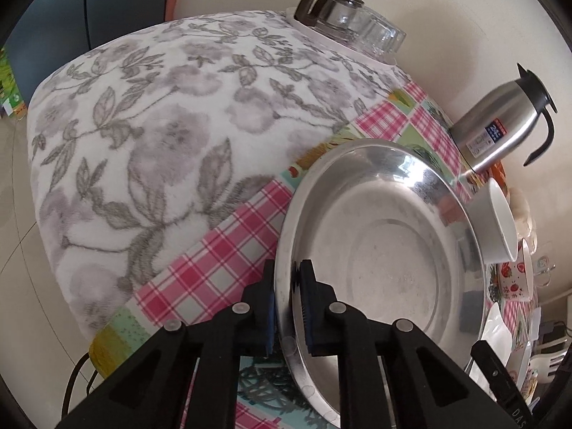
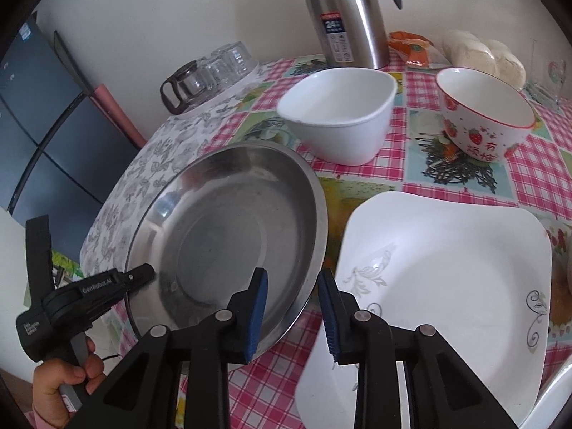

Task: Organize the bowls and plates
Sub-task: 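Lift the stainless steel plate up off the table with both tools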

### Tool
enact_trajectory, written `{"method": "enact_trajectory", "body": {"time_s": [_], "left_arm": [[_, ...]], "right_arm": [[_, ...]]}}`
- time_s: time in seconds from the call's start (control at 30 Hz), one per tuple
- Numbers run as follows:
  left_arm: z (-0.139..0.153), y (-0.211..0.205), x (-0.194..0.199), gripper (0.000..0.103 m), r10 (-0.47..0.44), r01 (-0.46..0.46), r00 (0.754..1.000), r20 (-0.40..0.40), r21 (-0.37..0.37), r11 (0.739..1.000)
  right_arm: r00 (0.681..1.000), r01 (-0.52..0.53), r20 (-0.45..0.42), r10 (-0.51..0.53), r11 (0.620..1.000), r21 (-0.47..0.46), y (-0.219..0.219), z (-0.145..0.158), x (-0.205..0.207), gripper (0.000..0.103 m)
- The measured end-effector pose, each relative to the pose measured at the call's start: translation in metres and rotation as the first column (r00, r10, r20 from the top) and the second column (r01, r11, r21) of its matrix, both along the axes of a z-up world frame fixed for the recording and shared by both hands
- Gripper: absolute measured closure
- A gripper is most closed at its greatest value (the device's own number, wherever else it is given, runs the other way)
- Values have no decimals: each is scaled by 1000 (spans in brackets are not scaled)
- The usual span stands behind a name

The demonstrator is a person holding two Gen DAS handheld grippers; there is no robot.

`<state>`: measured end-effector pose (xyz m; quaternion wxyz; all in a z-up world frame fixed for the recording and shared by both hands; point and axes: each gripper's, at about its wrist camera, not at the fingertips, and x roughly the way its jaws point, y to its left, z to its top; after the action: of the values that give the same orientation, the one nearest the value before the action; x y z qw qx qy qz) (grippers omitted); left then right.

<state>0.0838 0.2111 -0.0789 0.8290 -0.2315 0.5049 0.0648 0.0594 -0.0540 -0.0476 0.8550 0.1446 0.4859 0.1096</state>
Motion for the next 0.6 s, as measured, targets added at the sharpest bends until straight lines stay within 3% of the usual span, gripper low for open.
{"method": "enact_trajectory", "body": {"time_s": [0.43, 0.6], "left_arm": [[0, 0, 1, 90, -5, 5, 1000, 10, 11, 1000], [1, 1, -1, 91, -3, 3, 1000, 18, 14, 1000]], "right_arm": [[999, 2, -52, -2, 1000, 12, 15, -21, 11, 72], [999, 4, -33, -3, 1000, 18, 14, -17, 9, 78]]}}
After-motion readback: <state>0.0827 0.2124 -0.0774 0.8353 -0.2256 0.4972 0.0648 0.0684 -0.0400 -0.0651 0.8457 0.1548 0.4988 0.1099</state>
